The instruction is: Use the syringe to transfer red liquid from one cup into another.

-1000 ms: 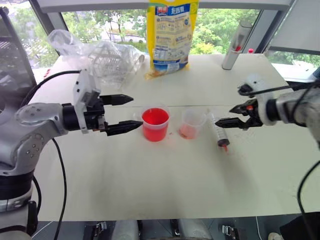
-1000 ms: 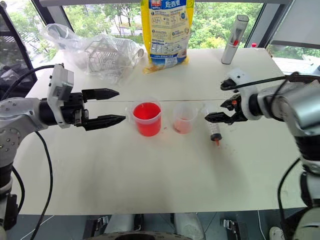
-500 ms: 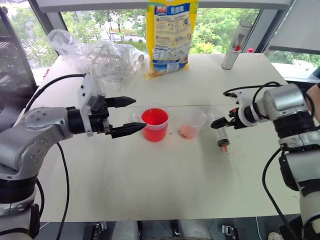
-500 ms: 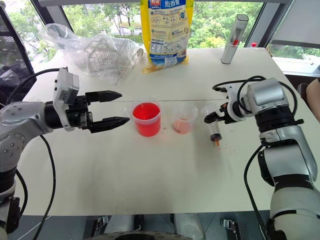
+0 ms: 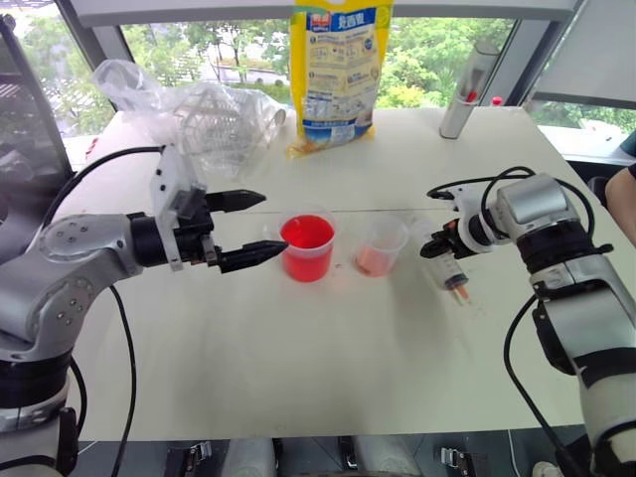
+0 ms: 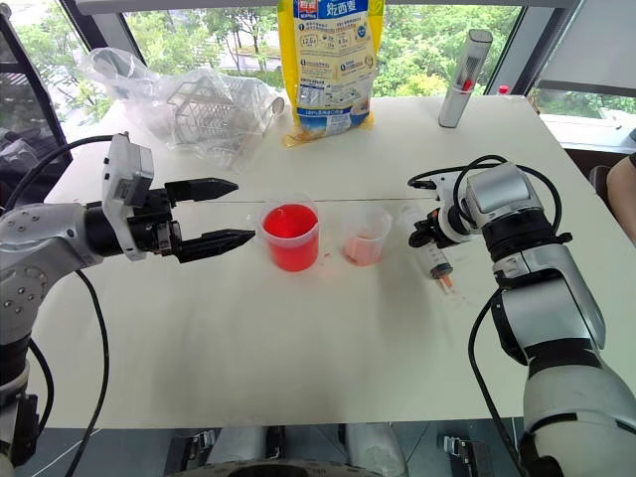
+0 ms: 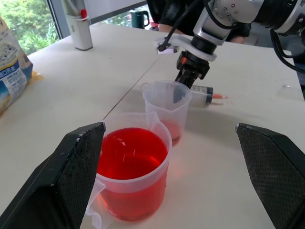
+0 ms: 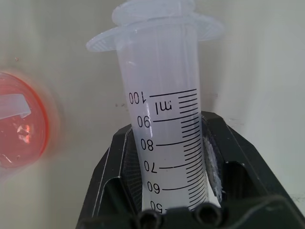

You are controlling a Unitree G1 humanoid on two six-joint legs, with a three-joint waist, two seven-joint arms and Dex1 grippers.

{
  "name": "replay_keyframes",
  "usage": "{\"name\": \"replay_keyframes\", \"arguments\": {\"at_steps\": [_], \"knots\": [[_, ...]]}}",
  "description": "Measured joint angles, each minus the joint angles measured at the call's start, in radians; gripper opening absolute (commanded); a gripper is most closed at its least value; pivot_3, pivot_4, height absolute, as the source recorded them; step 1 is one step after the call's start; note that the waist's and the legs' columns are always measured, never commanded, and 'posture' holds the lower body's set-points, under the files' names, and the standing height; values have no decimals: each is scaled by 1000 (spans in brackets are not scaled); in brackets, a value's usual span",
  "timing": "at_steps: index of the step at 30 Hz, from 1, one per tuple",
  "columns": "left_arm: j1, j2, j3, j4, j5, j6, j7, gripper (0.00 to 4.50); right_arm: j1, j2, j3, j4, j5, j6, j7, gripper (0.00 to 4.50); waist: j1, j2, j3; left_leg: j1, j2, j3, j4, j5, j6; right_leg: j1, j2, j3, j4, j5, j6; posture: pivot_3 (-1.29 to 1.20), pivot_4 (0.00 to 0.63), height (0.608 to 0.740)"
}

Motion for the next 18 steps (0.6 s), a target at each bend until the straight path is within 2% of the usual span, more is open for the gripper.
{"name": "replay_keyframes", "arguments": {"at_steps": [4,8,14,16,18], "knots": [[-16,-4,-7,24,18,-21,-9,4500,23,-6,-30,-45,-4,29,-22,1357,1,0,0,0,0,0,0,0,0,0,0,0,0,0,0,0,150,740],[-69,-10,-26,72,38,-45,-28,4500,98,-64,-122,-219,-3,49,-68,1357,6,1,1,-2,-1,0,0,0,0,-1,-1,0,0,0,0,0,150,740],[-152,-21,-44,164,56,-67,-65,4500,218,-97,-431,-615,38,-213,-120,1357,-2,1,1,0,0,0,-1,0,0,-1,2,-1,0,0,1,0,150,740],[-181,-21,-44,188,61,-71,-80,4500,228,-81,-497,-700,67,-280,-122,1357,-2,1,1,1,1,-1,-2,0,0,-1,3,-1,1,0,0,0,150,740],[-208,-20,-44,223,66,-77,-102,4500,234,-18,-557,-771,115,-367,-114,1357,-4,1,1,2,1,0,-2,0,0,0,4,-1,2,0,0,0,150,740]]}}
